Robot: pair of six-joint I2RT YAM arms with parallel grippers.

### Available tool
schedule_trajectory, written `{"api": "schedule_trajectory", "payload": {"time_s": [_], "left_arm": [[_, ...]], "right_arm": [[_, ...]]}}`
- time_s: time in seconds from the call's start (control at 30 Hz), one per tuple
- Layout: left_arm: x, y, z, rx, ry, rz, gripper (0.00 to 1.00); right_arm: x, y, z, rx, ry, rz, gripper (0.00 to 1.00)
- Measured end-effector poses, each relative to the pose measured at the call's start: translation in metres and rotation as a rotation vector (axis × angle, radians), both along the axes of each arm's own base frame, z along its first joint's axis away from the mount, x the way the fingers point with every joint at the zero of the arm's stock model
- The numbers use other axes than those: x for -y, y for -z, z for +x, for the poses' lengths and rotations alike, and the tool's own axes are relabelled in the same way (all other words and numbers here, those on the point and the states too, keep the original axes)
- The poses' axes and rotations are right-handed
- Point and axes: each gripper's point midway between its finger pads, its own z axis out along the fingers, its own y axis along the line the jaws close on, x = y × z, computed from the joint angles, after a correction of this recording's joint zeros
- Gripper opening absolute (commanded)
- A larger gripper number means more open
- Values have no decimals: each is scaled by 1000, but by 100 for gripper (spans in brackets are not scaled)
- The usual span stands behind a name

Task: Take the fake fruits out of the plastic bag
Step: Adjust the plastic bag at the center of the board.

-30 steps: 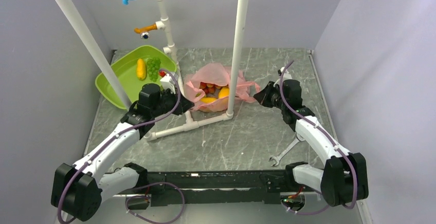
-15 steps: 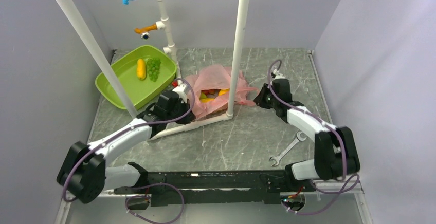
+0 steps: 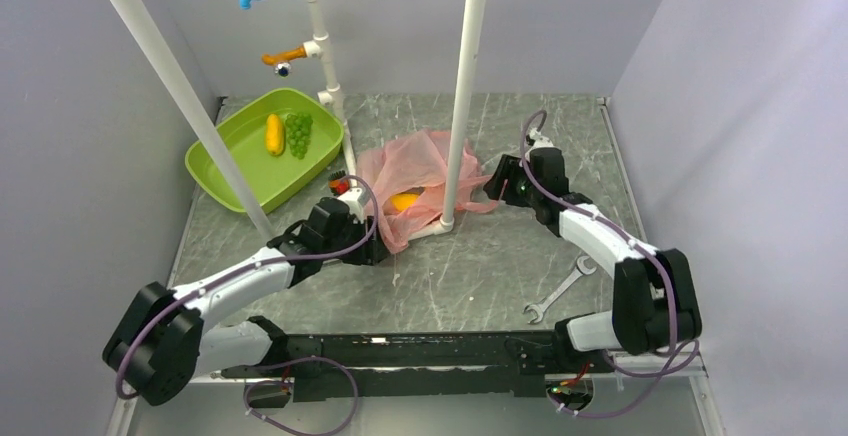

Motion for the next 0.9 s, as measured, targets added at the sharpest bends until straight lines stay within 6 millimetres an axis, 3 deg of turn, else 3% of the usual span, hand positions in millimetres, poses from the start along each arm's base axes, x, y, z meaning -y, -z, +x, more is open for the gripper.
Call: {"api": "schedule_trajectory", "payload": {"time_s": [0.13, 0.2, 0.43, 0.6, 0.77, 0.9], "left_arm": [[10, -30, -8, 44, 76, -63, 82], [15, -54, -9, 80, 116, -96, 89], [18, -141, 2, 238, 152, -114, 91], [2, -184, 22, 338, 65, -43, 99], [-2, -201, 50, 368, 20, -5, 100], [9, -175, 86, 310, 29, 69, 99]], "right_arm": [[-14, -38, -3, 100, -76, 36, 82], [-22, -51, -7, 137, -129, 53, 87], [-27, -82, -15, 246, -223, 25, 95], [-25, -108, 1, 289, -232, -30, 96], [-41, -130, 30, 332, -320, -44, 97], [-55, -108, 38, 276, -413, -37, 98]]}}
